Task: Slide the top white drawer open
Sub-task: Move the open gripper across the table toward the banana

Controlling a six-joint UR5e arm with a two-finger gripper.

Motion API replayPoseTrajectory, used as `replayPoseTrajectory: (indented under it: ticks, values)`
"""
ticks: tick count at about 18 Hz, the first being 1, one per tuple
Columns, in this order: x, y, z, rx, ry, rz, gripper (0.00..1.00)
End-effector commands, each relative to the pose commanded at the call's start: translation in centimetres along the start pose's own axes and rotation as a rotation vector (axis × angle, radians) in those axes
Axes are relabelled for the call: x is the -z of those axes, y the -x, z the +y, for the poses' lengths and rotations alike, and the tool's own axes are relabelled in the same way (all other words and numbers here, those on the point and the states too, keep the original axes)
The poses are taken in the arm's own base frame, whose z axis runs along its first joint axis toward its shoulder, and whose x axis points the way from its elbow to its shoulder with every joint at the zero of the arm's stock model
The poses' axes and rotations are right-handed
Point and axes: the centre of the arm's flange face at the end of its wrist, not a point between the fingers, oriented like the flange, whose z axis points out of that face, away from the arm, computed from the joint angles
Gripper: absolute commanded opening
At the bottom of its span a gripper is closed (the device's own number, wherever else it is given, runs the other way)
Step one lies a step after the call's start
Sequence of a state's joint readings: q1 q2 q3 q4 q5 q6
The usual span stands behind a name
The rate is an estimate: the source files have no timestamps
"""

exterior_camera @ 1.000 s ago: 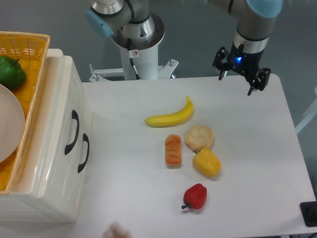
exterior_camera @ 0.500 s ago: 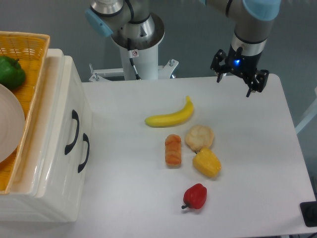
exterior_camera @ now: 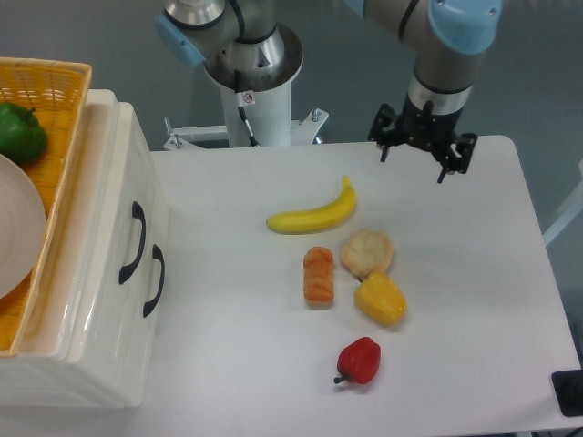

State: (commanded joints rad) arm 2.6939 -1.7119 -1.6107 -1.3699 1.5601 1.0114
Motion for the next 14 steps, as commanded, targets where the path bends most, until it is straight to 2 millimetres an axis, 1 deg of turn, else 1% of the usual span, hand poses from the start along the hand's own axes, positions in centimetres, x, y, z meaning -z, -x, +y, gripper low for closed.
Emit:
replayPoseTrajectory:
  ticks: [1, 4, 7, 9, 11, 14]
  values:
    - [0.0, -0.7, -0.8, 0.017, -0.004, -0.003, 1.0]
    - [-0.1, -1.8, -2.1, 0.08, -0.014, 0.009, 1.0]
    - [-0.1, -3.2, -3.8, 0.179, -0.04, 0.033, 1.0]
    - [0.0, -3.7, -4.3, 0.237, -0.052, 0.043, 1.0]
    - [-0.1, -4.7, -5.2, 0.268, -0.052, 0.045, 1.0]
    - [-0.8, -6.2, -6.8, 0.33, -0.038, 0.055, 1.0]
